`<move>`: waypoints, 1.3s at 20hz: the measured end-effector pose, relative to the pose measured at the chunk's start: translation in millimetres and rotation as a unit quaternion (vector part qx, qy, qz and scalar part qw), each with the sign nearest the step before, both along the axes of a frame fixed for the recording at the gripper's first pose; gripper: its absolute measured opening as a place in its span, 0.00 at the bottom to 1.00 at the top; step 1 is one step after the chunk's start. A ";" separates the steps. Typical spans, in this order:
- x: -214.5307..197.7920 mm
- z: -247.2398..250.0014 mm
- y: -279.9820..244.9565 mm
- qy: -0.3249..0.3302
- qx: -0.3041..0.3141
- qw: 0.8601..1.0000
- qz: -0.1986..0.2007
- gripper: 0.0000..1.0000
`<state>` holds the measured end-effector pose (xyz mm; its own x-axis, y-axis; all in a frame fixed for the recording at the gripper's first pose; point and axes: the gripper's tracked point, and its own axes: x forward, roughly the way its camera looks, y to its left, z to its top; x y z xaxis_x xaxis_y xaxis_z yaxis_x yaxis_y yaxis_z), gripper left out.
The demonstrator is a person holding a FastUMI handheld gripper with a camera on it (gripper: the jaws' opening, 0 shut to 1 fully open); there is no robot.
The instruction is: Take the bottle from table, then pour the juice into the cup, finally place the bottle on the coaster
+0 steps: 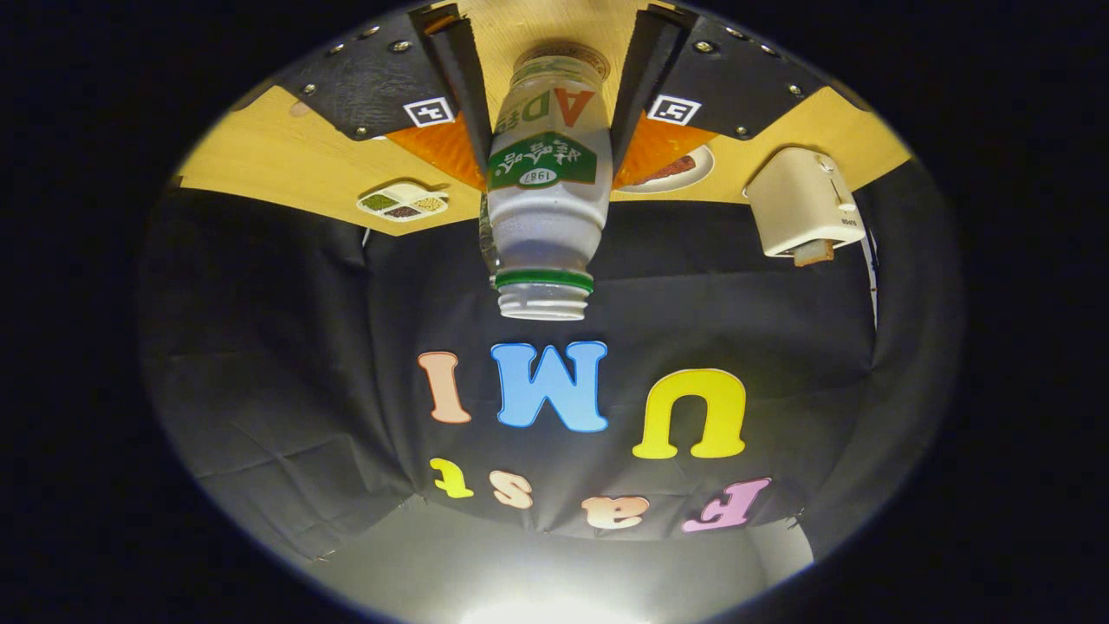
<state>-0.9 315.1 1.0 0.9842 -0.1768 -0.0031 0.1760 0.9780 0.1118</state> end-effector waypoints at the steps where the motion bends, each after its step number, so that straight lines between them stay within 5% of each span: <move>1: 1.9 -4.4 0.7 0.009 -0.005 1.000 -0.001 0.66; 26: 48.9 -55.4 22.2 0.068 -0.031 0.997 0.036 0.67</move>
